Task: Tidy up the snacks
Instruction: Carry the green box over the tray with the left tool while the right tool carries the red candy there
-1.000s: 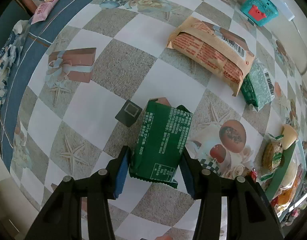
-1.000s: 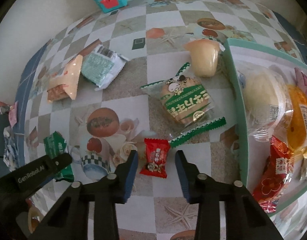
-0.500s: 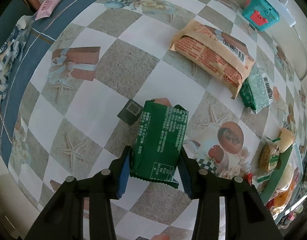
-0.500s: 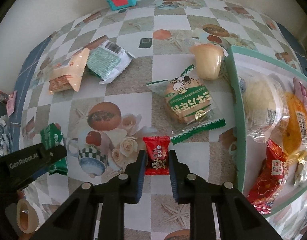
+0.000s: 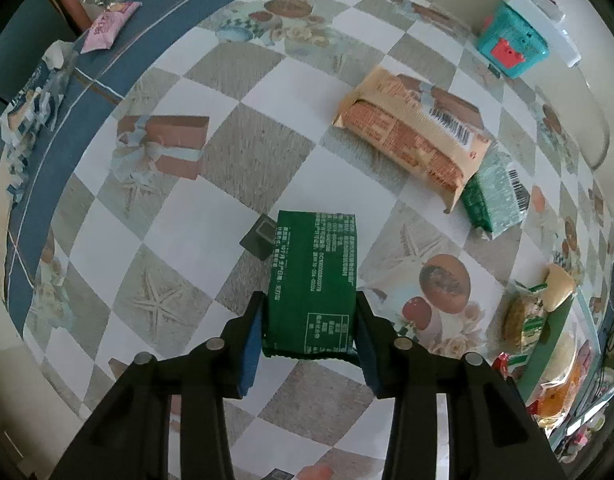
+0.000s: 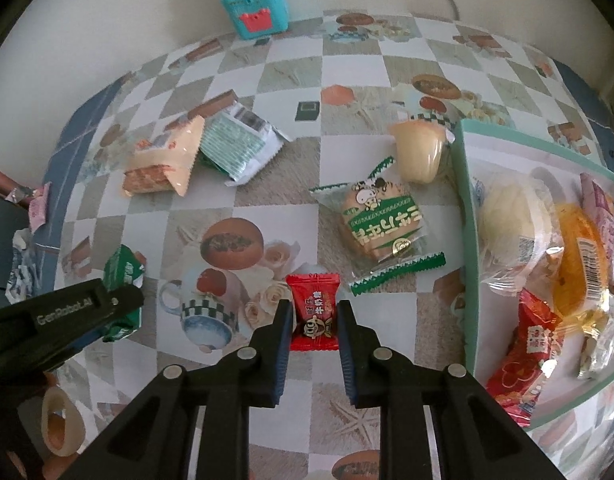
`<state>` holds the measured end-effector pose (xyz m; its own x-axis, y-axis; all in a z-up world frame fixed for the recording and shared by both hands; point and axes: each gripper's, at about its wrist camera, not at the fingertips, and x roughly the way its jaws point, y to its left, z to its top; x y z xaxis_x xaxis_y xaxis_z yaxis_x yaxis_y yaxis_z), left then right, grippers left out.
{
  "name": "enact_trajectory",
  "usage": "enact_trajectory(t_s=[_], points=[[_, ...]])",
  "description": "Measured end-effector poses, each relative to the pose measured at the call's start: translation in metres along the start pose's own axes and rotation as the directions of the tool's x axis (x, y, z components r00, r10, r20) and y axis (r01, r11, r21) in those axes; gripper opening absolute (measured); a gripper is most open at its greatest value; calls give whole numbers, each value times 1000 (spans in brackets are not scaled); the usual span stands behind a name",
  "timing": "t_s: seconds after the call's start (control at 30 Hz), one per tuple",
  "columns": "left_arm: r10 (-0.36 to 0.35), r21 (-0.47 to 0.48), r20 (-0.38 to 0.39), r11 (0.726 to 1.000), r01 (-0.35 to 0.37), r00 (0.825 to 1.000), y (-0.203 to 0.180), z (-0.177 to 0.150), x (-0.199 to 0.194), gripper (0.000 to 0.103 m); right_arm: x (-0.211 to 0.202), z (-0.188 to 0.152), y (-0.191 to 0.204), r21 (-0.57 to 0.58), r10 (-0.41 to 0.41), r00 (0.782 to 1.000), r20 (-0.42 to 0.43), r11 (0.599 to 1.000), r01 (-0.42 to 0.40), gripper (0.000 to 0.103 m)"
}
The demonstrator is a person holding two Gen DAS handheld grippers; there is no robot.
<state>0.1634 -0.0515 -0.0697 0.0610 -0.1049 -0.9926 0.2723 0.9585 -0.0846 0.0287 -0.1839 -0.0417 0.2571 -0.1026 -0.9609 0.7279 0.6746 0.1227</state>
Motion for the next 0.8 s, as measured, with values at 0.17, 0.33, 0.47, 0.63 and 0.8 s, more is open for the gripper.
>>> enact_trajectory(t_s=[0.17, 0.33, 0.47, 0.63, 0.8], points=[[-7, -4, 30, 1000, 8, 1000, -1, -2, -15, 43, -22, 4, -4, -2, 38, 998, 54, 999, -38, 24], [-26, 1, 83, 1000, 26, 996, -4, -1, -42, 43, -42, 11, -8, 8, 71, 992, 106, 997, -72, 24], [-47, 28, 135, 999, 43, 990, -12, -5, -65, 43, -55, 15, -13, 22, 69, 987, 147, 997, -73, 24], [-82, 57, 182, 996, 73, 980, -24, -11, -87, 43, -67, 18, -28, 58, 79, 982, 174, 994, -90, 24], [-102, 83, 218, 993, 85, 971, -39, -16, -100, 43, -81, 23, -51, 106, 72, 975, 210, 990, -96, 24]])
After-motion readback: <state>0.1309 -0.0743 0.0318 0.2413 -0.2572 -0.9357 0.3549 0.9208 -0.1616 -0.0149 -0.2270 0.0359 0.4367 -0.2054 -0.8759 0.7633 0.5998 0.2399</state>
